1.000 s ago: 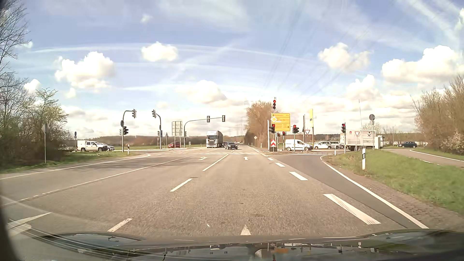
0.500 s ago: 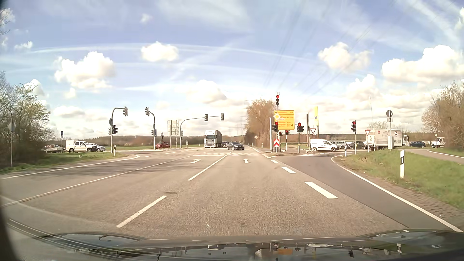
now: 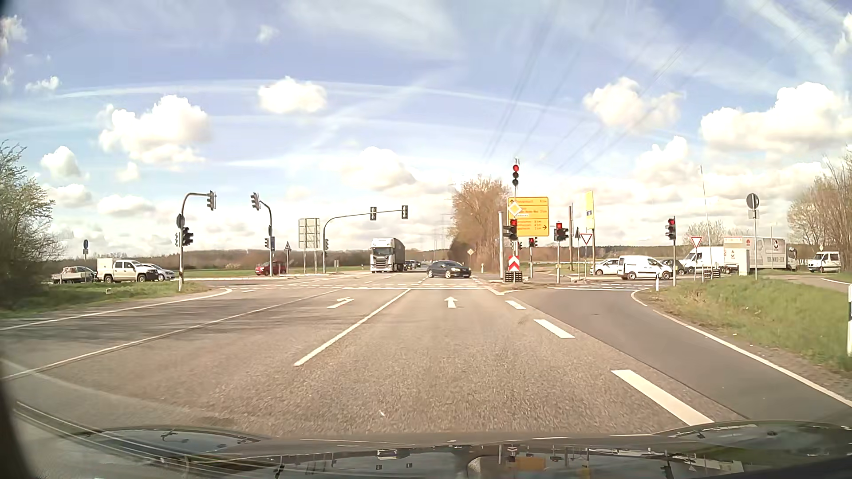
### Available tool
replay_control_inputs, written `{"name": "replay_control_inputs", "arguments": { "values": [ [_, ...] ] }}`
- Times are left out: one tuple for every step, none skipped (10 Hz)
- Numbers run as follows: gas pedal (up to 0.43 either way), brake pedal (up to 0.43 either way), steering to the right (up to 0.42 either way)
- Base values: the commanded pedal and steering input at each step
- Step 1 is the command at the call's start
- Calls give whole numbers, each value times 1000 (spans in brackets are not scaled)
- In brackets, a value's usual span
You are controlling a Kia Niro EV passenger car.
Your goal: Follow the waypoints while adhering to traffic rules and regulations
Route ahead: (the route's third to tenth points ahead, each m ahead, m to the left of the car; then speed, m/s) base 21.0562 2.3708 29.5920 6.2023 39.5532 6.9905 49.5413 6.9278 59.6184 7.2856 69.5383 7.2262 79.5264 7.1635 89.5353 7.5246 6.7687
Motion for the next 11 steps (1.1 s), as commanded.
{"name": "replay_control_inputs", "arguments": {
  "values": [
    [0,0,0],
    [0,0,0],
    [0,0,0],
    [0,0,0],
    [0,0,0],
    [0,0,-1],
    [0,0,-1],
    [0,0,-1],
    [0,0,-2],
    [0,0,-2],
    [0,0,-2]
  ]
}}
